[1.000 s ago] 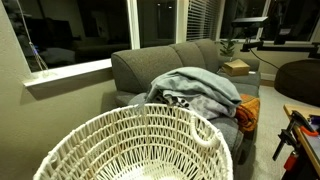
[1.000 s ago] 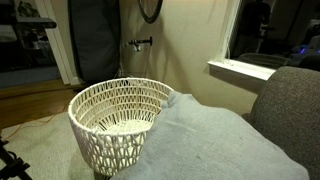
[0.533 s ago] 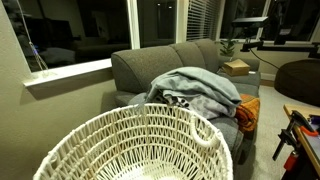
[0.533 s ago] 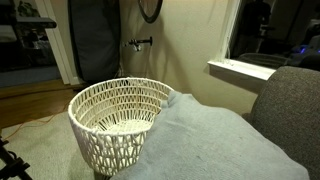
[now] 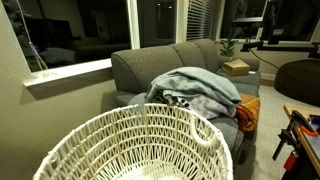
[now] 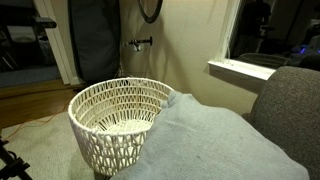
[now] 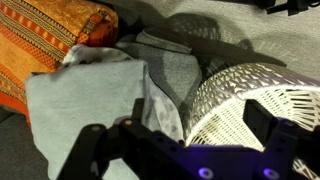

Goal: Pick up the grey fabric and place it in the basket.

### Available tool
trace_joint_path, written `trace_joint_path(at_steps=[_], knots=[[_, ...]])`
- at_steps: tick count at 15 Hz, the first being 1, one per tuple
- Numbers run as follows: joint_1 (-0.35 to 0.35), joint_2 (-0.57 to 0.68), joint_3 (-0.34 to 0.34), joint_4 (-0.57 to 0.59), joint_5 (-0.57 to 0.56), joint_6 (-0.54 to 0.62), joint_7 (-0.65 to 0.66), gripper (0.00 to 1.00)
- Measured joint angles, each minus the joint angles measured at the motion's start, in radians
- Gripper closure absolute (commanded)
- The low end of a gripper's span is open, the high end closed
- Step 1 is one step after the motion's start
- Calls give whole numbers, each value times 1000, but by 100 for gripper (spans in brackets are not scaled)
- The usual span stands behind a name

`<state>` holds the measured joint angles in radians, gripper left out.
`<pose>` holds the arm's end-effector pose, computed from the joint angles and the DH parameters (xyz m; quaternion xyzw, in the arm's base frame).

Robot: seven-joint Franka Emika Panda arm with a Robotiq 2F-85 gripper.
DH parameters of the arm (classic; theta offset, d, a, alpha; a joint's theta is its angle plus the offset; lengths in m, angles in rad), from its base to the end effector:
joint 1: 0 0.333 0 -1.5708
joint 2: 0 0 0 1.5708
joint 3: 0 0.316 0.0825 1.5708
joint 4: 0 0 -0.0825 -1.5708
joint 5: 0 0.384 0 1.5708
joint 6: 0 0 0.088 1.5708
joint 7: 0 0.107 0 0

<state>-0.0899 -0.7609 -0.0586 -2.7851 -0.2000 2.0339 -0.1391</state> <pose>0.3081 -0.0558 0.4188 0.9964 0.0475 -0.0041 0.0695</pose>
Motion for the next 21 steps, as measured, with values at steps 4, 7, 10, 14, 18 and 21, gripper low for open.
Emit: trace_joint_path(at_steps=[4, 7, 10, 14, 18, 21], knots=[[6, 56, 1, 10, 1, 39, 0, 0], [14, 97, 9, 16, 1, 78, 1, 0], [24, 135, 25, 25, 1, 118, 2, 0], [39, 183, 57, 43, 0, 184, 3, 0], [45, 222, 87, 54, -6, 270, 10, 0], [45, 256, 96, 55, -23, 344, 34, 0]])
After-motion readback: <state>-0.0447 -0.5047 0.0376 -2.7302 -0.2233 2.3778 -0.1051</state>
